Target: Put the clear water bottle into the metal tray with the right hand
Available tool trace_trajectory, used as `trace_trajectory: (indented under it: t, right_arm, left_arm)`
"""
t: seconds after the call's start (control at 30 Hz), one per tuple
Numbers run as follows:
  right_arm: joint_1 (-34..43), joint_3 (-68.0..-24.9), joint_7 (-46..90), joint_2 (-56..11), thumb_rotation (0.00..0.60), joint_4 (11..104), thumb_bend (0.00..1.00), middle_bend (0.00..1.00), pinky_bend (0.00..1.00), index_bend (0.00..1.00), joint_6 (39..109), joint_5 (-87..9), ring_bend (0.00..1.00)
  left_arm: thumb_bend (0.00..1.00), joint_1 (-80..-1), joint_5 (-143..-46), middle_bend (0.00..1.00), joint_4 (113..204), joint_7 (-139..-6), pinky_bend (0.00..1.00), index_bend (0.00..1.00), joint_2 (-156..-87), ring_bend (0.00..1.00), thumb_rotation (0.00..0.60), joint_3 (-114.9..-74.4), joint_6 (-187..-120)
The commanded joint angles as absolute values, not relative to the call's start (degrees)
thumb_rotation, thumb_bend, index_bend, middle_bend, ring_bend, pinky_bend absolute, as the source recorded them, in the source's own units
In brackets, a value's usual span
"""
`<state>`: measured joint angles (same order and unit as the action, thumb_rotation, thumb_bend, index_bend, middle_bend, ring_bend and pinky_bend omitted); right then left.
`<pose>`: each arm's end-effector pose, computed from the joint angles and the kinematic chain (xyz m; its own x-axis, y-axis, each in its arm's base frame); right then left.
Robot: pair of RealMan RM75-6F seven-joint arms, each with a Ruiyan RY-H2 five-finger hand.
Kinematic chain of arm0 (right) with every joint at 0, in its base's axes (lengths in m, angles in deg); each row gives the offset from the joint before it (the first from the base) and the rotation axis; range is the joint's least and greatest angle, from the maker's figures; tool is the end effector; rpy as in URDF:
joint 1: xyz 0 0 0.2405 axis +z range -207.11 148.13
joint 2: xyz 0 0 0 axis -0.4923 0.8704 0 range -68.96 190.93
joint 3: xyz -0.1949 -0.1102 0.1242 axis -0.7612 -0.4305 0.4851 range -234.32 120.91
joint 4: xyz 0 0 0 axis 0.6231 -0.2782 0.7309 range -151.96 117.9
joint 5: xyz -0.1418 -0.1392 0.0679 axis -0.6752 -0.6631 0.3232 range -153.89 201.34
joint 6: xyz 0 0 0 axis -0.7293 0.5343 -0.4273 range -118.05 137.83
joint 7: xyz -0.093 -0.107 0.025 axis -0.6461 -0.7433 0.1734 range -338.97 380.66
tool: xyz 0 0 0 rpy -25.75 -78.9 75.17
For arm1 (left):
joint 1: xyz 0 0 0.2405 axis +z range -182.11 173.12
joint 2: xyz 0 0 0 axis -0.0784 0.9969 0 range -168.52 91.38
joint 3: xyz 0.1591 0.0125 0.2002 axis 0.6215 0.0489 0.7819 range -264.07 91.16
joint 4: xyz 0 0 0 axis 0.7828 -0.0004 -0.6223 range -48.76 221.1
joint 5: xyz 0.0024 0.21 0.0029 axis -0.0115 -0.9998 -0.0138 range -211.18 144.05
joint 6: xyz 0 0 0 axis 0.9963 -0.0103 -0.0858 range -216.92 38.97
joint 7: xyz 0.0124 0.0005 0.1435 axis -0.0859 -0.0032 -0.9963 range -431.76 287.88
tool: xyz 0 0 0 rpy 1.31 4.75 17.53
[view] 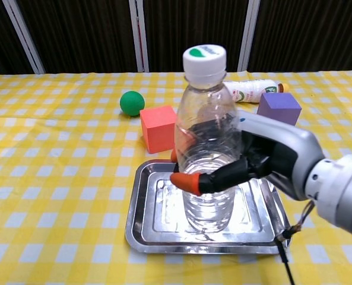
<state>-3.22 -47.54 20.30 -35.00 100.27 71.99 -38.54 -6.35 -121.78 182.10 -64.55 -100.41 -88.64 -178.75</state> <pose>-0.0698 -0.2070 -0.0292 -0.4629 -0.5669 0.6814 -0.8362 0.0244 -0.5478 -0.3019 0.1617 0.1731 0.2543 -0.0454 0.9661 0.9669 -0.0085 -0.2549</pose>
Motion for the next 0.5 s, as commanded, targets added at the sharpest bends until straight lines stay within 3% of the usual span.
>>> trace_trajectory:
  t: [0.03,0.5]
  right_arm:
    - [-2.53,-46.44,18.76,-37.6,0.6,98.68,0.59,0.62,0.0,0.8,74.04,-36.66,0.3]
    - [-4.77,-46.17,22.95,-38.46,0.6,92.31,0.59,0.62,0.0,0.8,76.25,-37.28,0.3]
  left_arm:
    - [0.15,-6.33,-121.89,0.02,182.11,-64.4,0.0,0.19,-100.34,0.0,0.6,-88.59,-178.77]
    - [0.15,-6.52,-121.9,0.02,182.27,-65.5,0.0,0.19,-100.7,0.0,0.6,-88.46,-178.32]
